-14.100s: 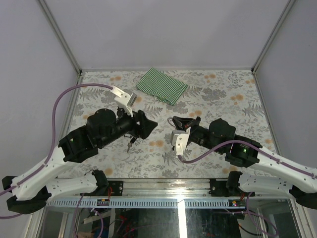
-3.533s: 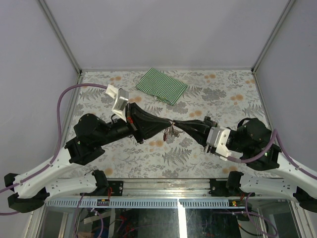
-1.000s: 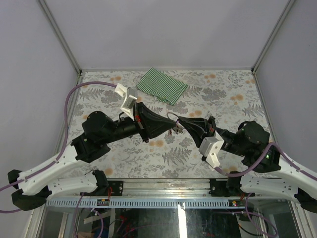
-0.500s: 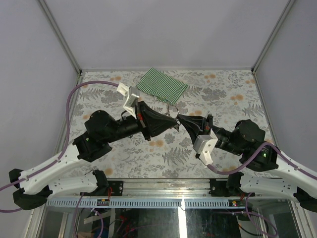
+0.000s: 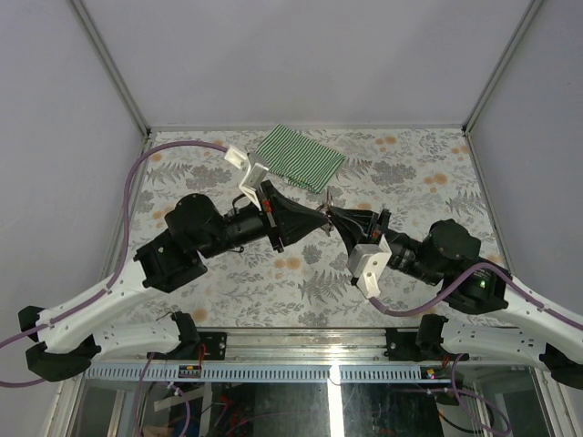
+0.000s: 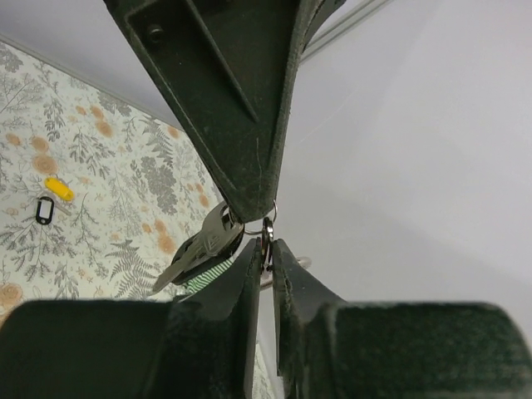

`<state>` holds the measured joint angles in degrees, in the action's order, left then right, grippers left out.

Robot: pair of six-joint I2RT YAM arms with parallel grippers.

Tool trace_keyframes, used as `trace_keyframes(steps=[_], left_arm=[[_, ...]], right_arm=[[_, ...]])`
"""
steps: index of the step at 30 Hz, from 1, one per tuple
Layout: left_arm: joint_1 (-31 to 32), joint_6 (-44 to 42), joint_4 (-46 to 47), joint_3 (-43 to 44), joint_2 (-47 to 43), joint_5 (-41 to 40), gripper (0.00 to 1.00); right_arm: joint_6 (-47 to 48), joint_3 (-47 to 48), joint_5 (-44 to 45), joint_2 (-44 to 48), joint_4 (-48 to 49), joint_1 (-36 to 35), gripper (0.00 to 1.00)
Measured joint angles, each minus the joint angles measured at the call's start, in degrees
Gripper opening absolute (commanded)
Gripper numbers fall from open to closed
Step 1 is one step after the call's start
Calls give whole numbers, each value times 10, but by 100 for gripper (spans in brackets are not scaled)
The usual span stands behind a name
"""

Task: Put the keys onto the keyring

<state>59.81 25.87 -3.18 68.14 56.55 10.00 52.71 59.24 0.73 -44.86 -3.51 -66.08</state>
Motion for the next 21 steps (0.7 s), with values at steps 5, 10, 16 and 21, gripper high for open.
trace_keyframes(steps=[5, 10, 16, 21], left_arm=[[0, 0, -15, 3, 5, -4, 0], [0, 0, -21, 3, 7, -6, 0], [2, -4, -32, 6, 7, -7, 0], [2, -12, -46, 15, 7, -12, 0]], right_arm=[[0, -5, -1, 0, -1, 0, 31], [0, -7, -1, -1, -1, 0, 36], [-4, -9, -1, 7, -5, 0, 45], [-23, -13, -4, 31, -14, 0, 48]])
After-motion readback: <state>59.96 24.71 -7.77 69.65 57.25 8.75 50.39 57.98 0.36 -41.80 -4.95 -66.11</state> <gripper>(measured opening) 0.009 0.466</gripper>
